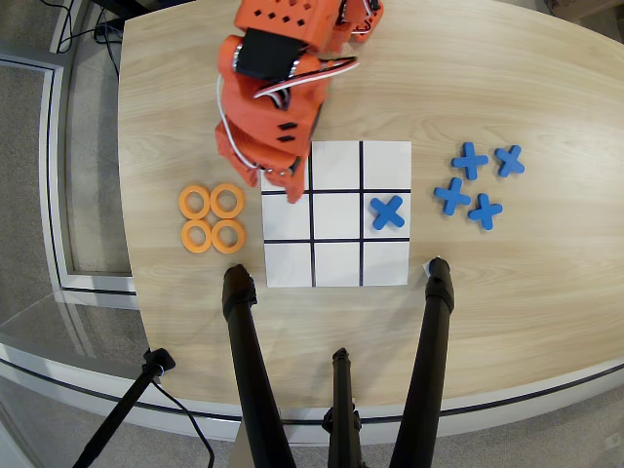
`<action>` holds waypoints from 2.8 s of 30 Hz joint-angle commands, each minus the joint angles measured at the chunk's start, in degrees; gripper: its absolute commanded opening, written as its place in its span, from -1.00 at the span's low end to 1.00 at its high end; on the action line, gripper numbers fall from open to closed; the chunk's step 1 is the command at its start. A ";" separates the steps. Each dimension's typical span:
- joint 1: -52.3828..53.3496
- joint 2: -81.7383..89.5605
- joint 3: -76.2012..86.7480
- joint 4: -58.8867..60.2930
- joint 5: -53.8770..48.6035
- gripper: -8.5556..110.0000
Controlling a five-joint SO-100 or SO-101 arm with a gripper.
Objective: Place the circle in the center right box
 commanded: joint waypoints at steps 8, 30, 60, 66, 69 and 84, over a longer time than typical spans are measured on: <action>3.16 -9.58 -6.06 -6.33 0.35 -0.52; 8.96 -28.74 -12.04 -16.26 -0.18 -0.52; 9.93 -37.35 -6.59 -25.40 -0.26 -0.58; 9.76 -36.83 -4.83 -25.49 0.09 -0.72; 9.49 -36.39 -4.31 -25.49 0.26 -0.79; 5.80 -30.41 -3.25 -23.73 6.86 -0.86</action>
